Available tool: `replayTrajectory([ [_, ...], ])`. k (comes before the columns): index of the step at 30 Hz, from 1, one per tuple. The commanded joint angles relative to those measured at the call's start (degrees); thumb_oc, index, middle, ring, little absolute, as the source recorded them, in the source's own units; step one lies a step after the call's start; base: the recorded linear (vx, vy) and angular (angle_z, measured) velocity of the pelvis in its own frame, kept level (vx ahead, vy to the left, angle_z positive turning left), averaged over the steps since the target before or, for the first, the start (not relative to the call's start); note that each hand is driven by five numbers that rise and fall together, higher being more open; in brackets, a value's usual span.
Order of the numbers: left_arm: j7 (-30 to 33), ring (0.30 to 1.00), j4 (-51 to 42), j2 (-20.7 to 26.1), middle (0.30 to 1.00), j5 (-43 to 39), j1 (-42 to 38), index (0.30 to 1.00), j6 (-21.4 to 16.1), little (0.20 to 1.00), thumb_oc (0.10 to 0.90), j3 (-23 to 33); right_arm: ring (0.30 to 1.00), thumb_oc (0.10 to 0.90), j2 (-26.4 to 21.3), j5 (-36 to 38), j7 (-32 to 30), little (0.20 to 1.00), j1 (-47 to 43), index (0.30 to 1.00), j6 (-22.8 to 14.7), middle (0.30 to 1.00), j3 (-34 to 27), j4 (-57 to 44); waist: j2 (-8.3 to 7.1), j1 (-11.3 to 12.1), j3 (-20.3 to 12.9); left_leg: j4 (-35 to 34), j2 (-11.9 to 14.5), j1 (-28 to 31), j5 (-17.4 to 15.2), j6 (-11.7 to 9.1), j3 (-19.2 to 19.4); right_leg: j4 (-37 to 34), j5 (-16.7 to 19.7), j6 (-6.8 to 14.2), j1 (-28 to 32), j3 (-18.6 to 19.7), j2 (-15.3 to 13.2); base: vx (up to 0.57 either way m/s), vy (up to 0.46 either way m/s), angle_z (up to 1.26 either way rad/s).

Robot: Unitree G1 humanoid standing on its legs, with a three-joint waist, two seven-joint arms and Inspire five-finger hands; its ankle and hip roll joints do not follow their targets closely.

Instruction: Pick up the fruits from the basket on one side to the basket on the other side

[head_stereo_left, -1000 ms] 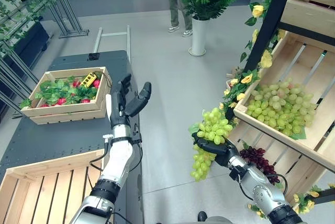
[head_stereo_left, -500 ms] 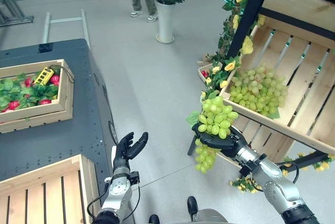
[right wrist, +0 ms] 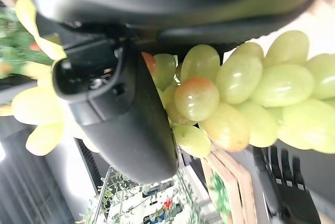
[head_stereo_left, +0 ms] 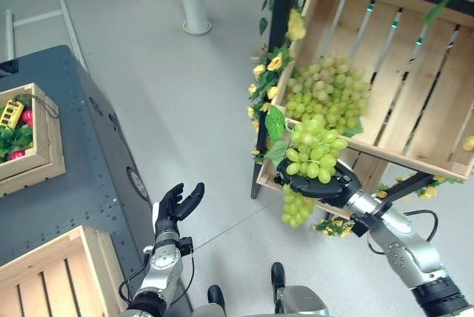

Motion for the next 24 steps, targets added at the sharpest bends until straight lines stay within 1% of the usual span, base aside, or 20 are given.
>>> replayTrajectory([
  [1, -1.5, 0.900, -0.2, 2.5, 0.900, 1.2, -5.3, 0.900, -3.9, 0.900, 0.800, 0.3, 0.300, 0.400, -1.9, 2.4, 1.0, 0.300, -6.5, 0.300, -10.3, 0.300, -9.6, -6.2, -0.14, -0.9, -6.8, 4.8, -3.7, -1.9, -10.5, 3.5, -2.6, 3.6, -5.7, 2.1, 0.9, 1.7, -1.8, 0.00, 0.000, 0.00],
  [2, -1.6, 0.900, -0.1, 2.4, 0.900, 1.0, -5.2, 0.900, -3.9, 0.900, 0.800, 0.4, 0.300, 0.400, -2.6, 0.6, -0.2, 0.300, -6.8, 0.300, -11.2, 0.300, -10.4, -5.7, -0.07, -1.1, -6.9, 4.7, -3.8, -1.7, -10.6, 3.5, -2.6, 3.5, -5.9, 2.1, 1.0, 1.8, -1.7, 0.00, 0.000, 0.00],
  [3, -1.9, 0.900, 0.3, 2.2, 0.900, 0.9, -5.0, 0.900, -4.1, 0.900, 0.800, 0.3, 0.300, 0.400, -4.3, -0.1, -1.4, 0.300, -7.8, 0.300, -11.5, 0.300, -11.5, -5.3, 0.09, -1.4, -7.2, 4.1, -3.9, -1.1, -10.6, 3.5, -2.6, 3.2, -6.0, 1.9, 1.4, 2.0, -1.6, 0.00, 0.000, 0.00],
  [7, -2.2, 0.900, 1.1, 2.4, 0.900, 0.9, -4.6, 0.900, -4.1, 0.900, 0.800, -0.1, 0.300, 0.400, -8.5, -0.1, -5.2, 0.300, -10.9, 0.300, -12.3, 0.300, -13.4, -3.8, 0.20, -1.7, -8.1, 3.3, -4.1, -0.2, -10.7, 3.2, -2.7, 2.7, -6.2, 1.5, 2.0, 2.2, -1.2, 0.02, -0.008, -0.04],
  [9, -2.4, 0.900, 1.3, 2.5, 0.900, 0.7, -4.8, 0.900, -4.0, 0.900, 0.800, -0.5, 0.300, 0.400, -10.3, -1.1, -7.6, 0.300, -12.9, 0.300, -12.3, 0.300, -14.0, -1.2, 0.11, -1.6, -8.6, 3.0, -4.0, 0.0, -10.6, 3.1, -2.8, 2.6, -6.4, 1.3, 2.2, 2.2, -1.0, 0.00, 0.000, 0.00],
  [13, -2.6, 0.900, 1.6, 2.5, 0.900, 0.9, -4.6, 0.900, -4.1, 0.900, 0.800, -0.9, 0.300, 0.400, -13.0, -1.3, -9.4, 0.300, -14.8, 0.300, -12.7, 0.300, -14.3, 3.3, -0.15, -1.2, -9.1, 2.9, -4.0, 0.0, -10.5, 3.0, -3.2, 2.2, -6.5, 1.2, 2.6, 1.9, -0.9, 0.00, 0.000, 0.00],
  [17, -2.5, 0.900, 2.1, 2.5, 0.900, 1.2, -4.5, 0.900, -4.1, 0.900, 0.800, -1.5, 0.300, 0.400, -15.0, -3.3, -11.7, 0.300, -17.1, 0.300, -12.6, 0.300, -13.2, 7.8, -0.76, -0.4, -9.7, 3.1, -3.9, -0.1, -10.5, 2.9, -3.8, 1.9, -6.5, 1.1, 2.9, 1.4, -0.9, 0.00, -0.002, 0.01],
  [18, -2.5, 0.900, 2.5, 2.5, 0.900, 1.4, -4.7, 0.900, -4.0, 0.900, 0.800, -2.0, 0.300, 0.400, -16.1, -3.9, -12.5, 0.300, -18.8, 0.300, -13.0, 0.300, -12.1, 9.8, -1.02, 0.0, -9.9, 3.1, -3.9, -0.1, -10.5, 2.8, -4.0, 1.9, -6.5, 1.1, 3.0, 1.2, -0.9, 0.00, -0.004, 0.05],
  [21, -2.8, 0.900, 2.8, 2.6, 0.900, 1.7, -5.0, 0.900, -3.8, 0.900, 0.800, -2.5, 0.300, 0.400, -17.6, -5.4, -13.4, 0.300, -21.1, 0.300, -13.5, 0.300, -10.6, 11.7, -1.35, 0.5, -10.0, 3.3, -3.8, -0.2, -10.5, 2.8, -4.4, 2.0, -6.5, 1.1, 3.2, 0.8, -1.0, 0.00, -0.011, 0.05],
  [23, -2.8, 0.900, 2.8, 2.5, 0.900, 2.1, -5.0, 0.900, -3.7, 0.900, 0.800, -3.1, 0.300, 0.400, -18.8, -10.1, -15.6, 0.300, -23.0, 0.300, -14.5, 0.300, -8.9, 12.9, -1.69, 1.0, -10.2, 3.6, -3.7, -0.4, -10.5, 2.8, -4.8, 2.0, -6.6, 1.1, 3.4, 0.5, -1.0, 0.01, -0.011, 0.02],
  [24, -2.7, 0.900, 2.7, 2.5, 0.900, 2.3, -5.0, 0.900, -3.7, 0.900, 0.800, -3.5, 0.300, 0.400, -20.5, -13.4, -17.9, 0.300, -24.7, 0.300, -15.3, 0.300, -7.4, 14.3, -1.85, 1.5, -10.2, 3.6, -3.8, -0.3, -10.5, 2.8, -5.1, 1.8, -6.5, 1.1, 3.6, 0.4, -1.0, 0.02, -0.019, 0.04],
])
